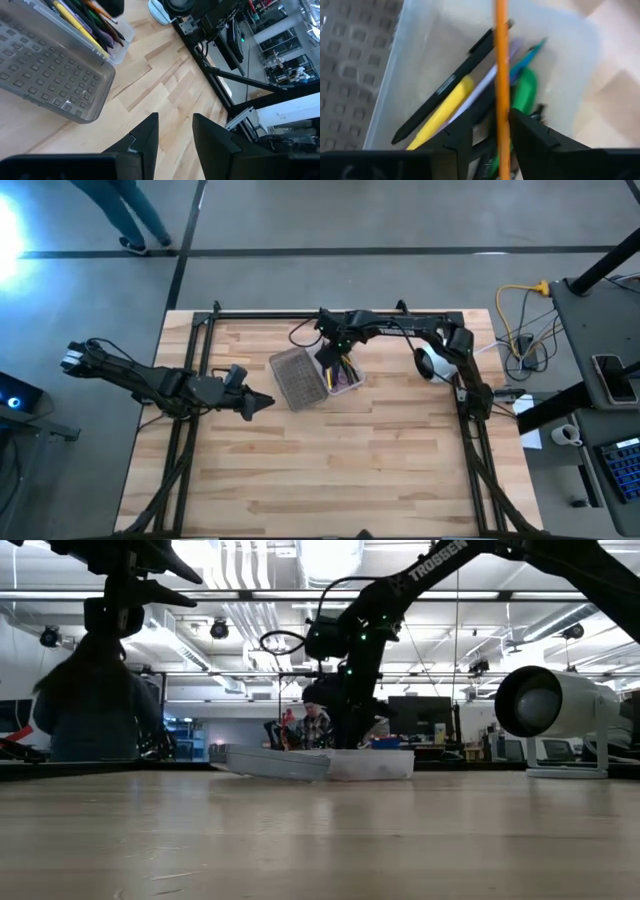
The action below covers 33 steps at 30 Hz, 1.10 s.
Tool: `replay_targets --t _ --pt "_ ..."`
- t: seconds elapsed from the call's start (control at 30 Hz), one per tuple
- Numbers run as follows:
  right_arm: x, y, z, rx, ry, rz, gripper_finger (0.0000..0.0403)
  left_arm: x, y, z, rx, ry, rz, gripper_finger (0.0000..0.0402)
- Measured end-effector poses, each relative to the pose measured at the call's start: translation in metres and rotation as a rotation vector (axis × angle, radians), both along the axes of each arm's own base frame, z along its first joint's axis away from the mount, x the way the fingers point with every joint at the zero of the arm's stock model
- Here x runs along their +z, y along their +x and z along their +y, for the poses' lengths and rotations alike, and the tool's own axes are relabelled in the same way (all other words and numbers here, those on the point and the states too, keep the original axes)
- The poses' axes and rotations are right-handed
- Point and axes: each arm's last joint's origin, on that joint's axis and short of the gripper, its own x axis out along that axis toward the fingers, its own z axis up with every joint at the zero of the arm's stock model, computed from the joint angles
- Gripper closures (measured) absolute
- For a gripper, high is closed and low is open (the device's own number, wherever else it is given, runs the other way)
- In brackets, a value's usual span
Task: Pick & place school supplies into a supply box
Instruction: Put the orange pencil into the black supply box, then close the black supply box
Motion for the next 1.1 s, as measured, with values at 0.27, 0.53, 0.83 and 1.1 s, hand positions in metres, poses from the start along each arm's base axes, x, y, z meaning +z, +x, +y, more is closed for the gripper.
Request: replay_targets --t 0.27,0.53,0.83,1.1 --pt "-0.005 0.003 0.012 0.076 0.07 0.007 0.0306 0.0 0.0 0.0 0.006 -0.011 -0.002 0.0297" --pt "0.008 0.009 0.033 0.127 0.126 -0.04 0.032 0.0 0.0 0.001 0.038 0.011 -0.005 0.0297" --pt "0.052 0.001 0.053 0.08 -0.102 -0.053 0.0307 0.0 0.0 0.001 0.041 0.022 -0.005 0.0297" --pt "0.127 -0.028 0.089 0.049 -0.235 -0.183 0.0298 -0.002 -0.001 0.002 0.037 0.036 0.018 0.0297"
